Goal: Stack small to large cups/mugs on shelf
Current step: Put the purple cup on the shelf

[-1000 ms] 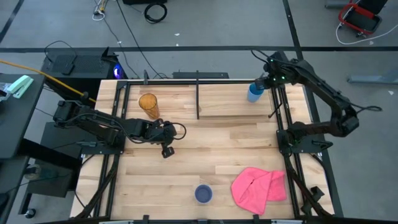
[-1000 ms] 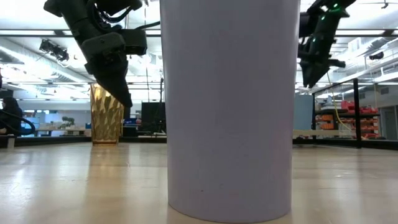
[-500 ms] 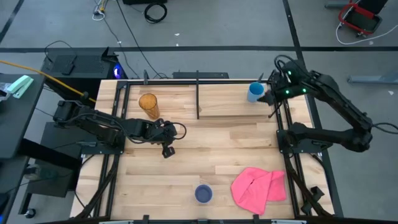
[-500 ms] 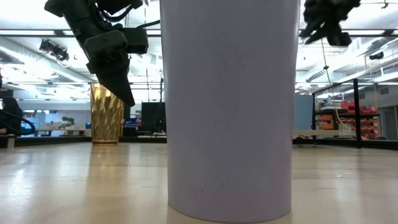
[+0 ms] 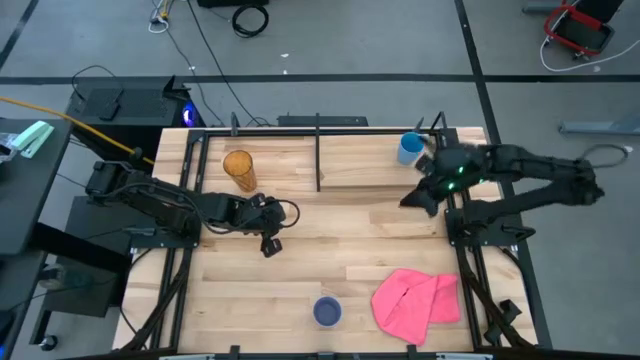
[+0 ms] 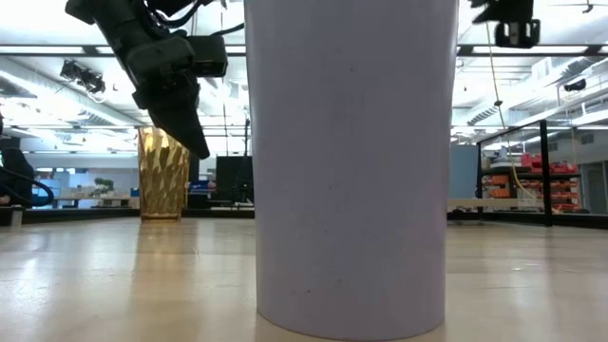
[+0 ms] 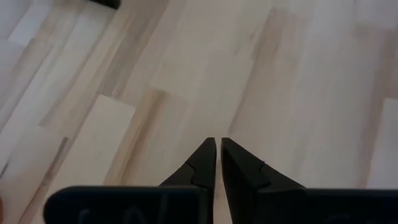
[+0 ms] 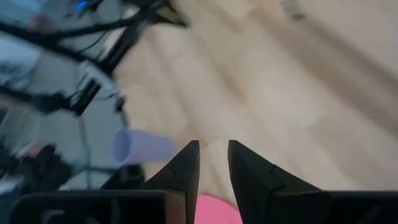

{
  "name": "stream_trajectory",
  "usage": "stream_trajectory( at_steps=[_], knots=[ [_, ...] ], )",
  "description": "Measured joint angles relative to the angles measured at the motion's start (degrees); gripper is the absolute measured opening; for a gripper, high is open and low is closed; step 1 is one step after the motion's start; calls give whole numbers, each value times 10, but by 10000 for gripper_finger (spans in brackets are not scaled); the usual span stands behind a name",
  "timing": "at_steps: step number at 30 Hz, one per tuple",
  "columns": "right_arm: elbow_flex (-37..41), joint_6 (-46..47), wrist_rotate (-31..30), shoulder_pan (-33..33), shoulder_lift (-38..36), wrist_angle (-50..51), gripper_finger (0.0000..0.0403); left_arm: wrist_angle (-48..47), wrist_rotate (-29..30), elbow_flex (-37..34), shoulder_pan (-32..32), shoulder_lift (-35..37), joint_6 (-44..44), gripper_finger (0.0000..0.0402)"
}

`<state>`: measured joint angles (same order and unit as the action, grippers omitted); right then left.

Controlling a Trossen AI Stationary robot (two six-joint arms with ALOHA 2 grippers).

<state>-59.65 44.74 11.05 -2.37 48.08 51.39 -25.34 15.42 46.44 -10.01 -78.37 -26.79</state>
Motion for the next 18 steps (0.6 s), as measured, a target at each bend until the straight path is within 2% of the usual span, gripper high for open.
stream_trajectory(
  at_steps=[5,11,18],
  knots=[
    [40,14,-22,111,40,-91,92,25,0,0,-18,0,0,34],
    [95,84,-67,208,105,-160,92,59,0,0,-44,0,-1,25],
    [151,106,-71,300,213,-347,92,81,-20,0,-95,0,-23,28]
  ],
)
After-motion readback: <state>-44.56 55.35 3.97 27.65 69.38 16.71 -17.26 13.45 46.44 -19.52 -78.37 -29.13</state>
